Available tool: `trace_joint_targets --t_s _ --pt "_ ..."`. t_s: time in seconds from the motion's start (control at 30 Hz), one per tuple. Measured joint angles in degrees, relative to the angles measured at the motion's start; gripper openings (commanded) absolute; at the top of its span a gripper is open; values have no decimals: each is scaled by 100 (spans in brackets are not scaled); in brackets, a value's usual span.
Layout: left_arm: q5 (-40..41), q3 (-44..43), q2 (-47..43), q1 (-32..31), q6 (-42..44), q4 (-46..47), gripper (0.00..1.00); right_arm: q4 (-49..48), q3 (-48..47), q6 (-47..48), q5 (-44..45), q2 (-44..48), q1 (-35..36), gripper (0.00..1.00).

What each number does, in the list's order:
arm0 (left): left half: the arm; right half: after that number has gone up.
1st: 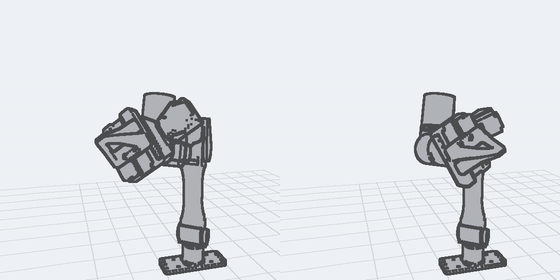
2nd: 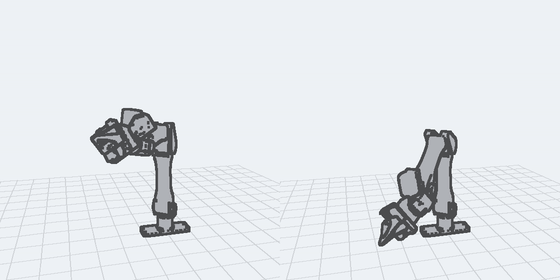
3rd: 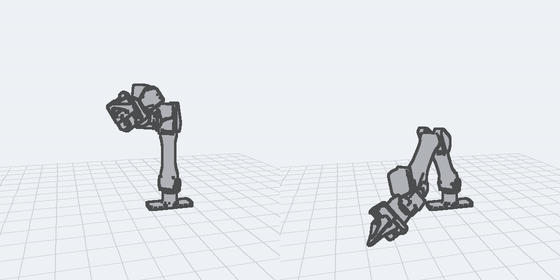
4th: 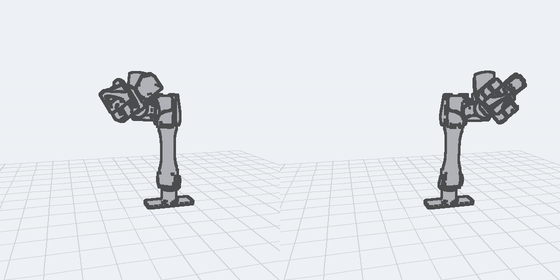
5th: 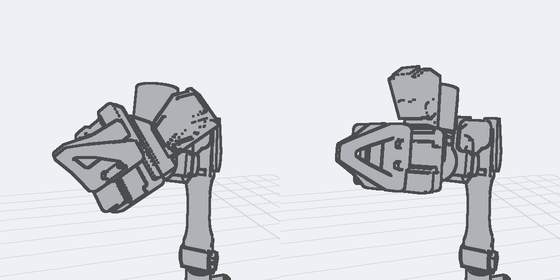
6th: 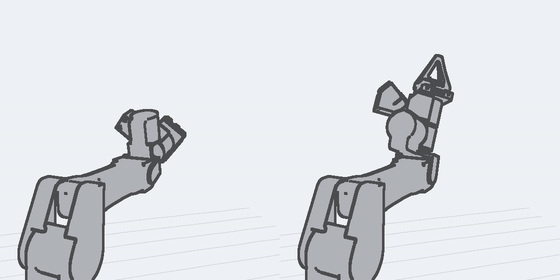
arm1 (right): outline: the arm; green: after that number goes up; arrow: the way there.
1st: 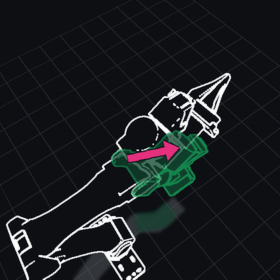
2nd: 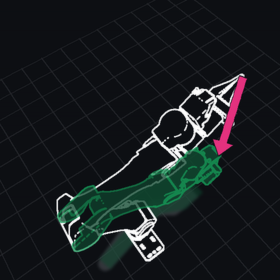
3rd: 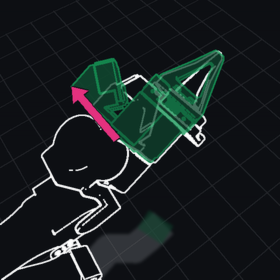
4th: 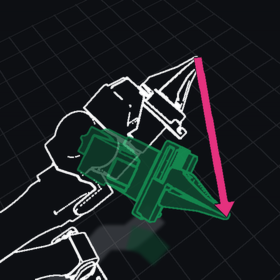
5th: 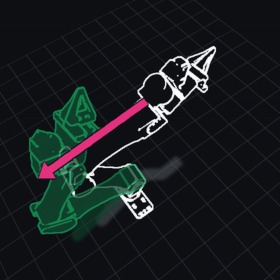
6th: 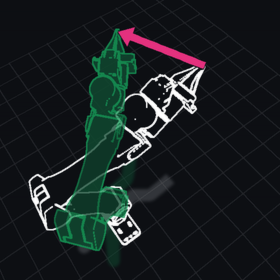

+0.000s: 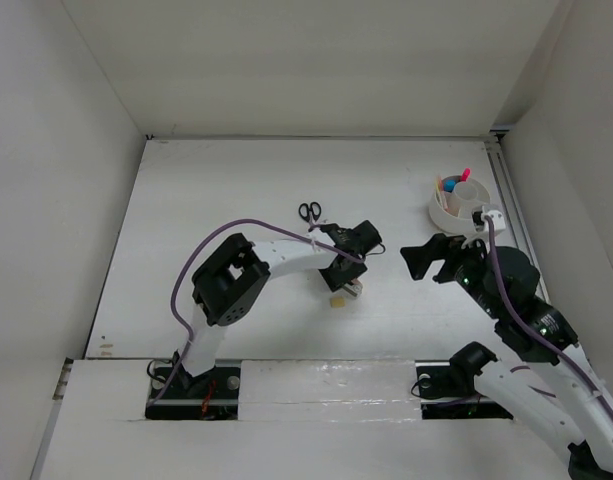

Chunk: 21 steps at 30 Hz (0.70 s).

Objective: Sort the stationery into containers
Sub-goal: Pick up the stapler from the center of the board.

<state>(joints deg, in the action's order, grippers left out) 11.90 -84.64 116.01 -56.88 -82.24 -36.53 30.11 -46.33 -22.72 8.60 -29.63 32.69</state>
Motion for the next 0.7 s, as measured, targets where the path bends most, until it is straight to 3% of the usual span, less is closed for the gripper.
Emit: trace_joint_targets --t_s 0.1,0.17,0.23,0.43,0.7 --pt "-33 -33 26 0 -13 31 32 0 0 0 -2 70 0 98" --pt "-35 -61 42 0 -31 31 20 4 0 0 -4 74 0 98" --pt "-24 -101 50 0 -24 44 1 11 4 0 -26 74 0 98" --pt "162 -138 61 85 317 321 0 -48 282 -109 -175 240 0 95" --pt "400 31 -612 221 1764 1631 0 -404 1196 -459 -612 435 0 93"
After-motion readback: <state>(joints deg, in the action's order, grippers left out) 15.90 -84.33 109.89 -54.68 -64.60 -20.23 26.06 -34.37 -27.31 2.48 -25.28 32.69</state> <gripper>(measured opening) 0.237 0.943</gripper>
